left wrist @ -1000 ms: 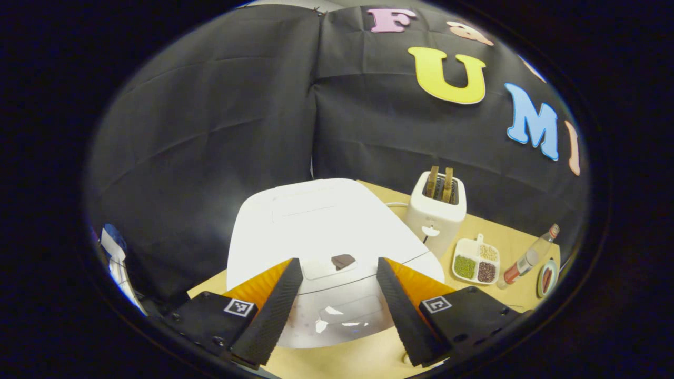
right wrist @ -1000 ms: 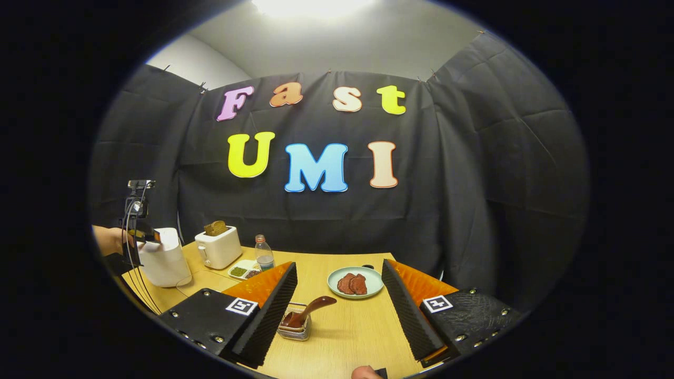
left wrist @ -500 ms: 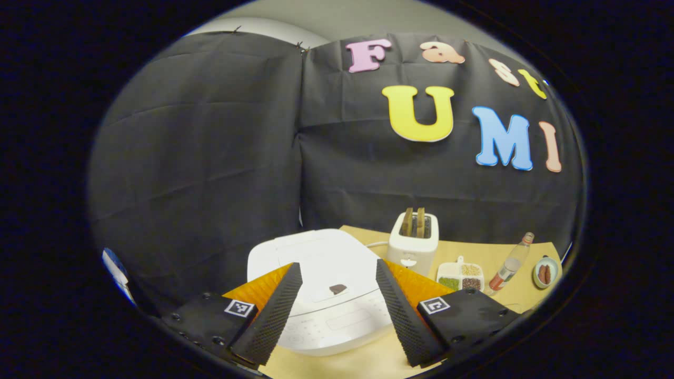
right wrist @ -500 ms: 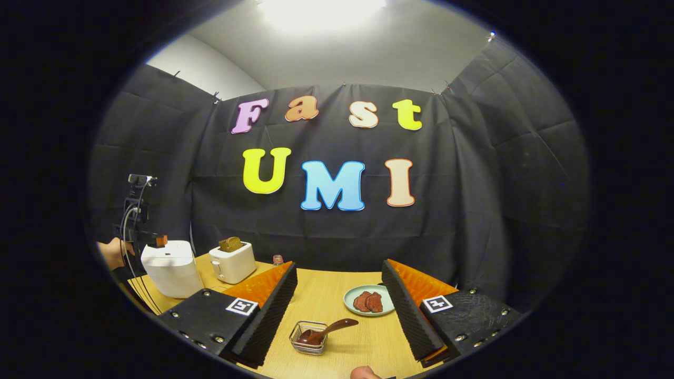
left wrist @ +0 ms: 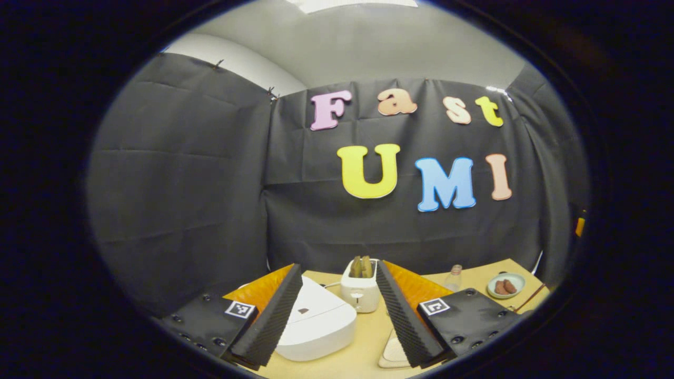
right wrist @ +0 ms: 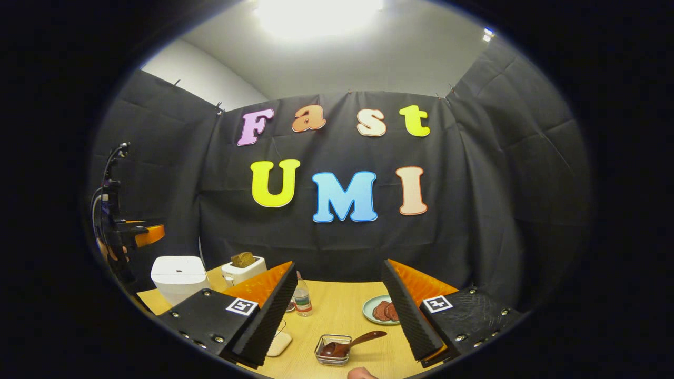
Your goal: Close the left gripper, press the button to open the rice cooker; take a wooden spoon from the chopstick holder with the right hand, scoop a spoonful of rice and pour it into the rice cooker, then put the wooden spoon back into the chopstick holder.
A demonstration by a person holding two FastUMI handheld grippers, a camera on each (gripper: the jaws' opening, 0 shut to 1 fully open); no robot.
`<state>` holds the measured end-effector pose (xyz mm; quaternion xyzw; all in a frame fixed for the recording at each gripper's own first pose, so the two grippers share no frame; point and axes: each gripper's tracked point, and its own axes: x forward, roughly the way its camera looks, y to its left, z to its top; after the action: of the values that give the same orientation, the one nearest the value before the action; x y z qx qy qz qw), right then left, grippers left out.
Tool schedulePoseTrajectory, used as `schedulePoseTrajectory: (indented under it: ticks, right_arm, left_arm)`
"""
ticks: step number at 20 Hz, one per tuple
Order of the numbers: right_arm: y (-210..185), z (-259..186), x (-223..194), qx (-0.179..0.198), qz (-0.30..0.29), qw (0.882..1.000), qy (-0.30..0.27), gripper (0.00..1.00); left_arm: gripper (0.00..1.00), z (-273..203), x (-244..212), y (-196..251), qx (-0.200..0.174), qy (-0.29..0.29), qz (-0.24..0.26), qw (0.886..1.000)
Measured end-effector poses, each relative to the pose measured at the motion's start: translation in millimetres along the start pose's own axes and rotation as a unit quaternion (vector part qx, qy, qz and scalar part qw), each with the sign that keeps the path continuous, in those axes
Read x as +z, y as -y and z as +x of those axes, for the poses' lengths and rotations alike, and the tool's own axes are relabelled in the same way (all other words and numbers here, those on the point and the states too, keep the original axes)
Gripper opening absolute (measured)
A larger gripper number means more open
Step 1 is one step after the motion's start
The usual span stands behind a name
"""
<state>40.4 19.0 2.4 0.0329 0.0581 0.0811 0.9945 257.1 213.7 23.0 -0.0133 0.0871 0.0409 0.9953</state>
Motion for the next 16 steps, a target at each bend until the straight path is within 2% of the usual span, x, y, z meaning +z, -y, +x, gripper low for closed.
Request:
schedulePoseTrajectory:
  ticks: [6,11,16]
  right_arm:
    - [-12.9,-3.3,-10.5,-0.002,0.000,1.000,0.004,0.98]
    - [-19.6,-2.0,-5.9,0.001,-0.001,1.000,0.010,0.98]
    - [-21.0,4.0,-0.1,0.000,0.000,1.000,0.014,0.98]
  left_arm:
    - [0.98,-50.6,6.3,29.5,-0.038,0.040,-0.001,0.998]
    - [0.97,-55.2,-4.0,23.3,-0.030,0.035,-0.012,0.999]
    - [0.97,-57.9,6.1,21.5,-0.029,0.050,-0.014,0.998]
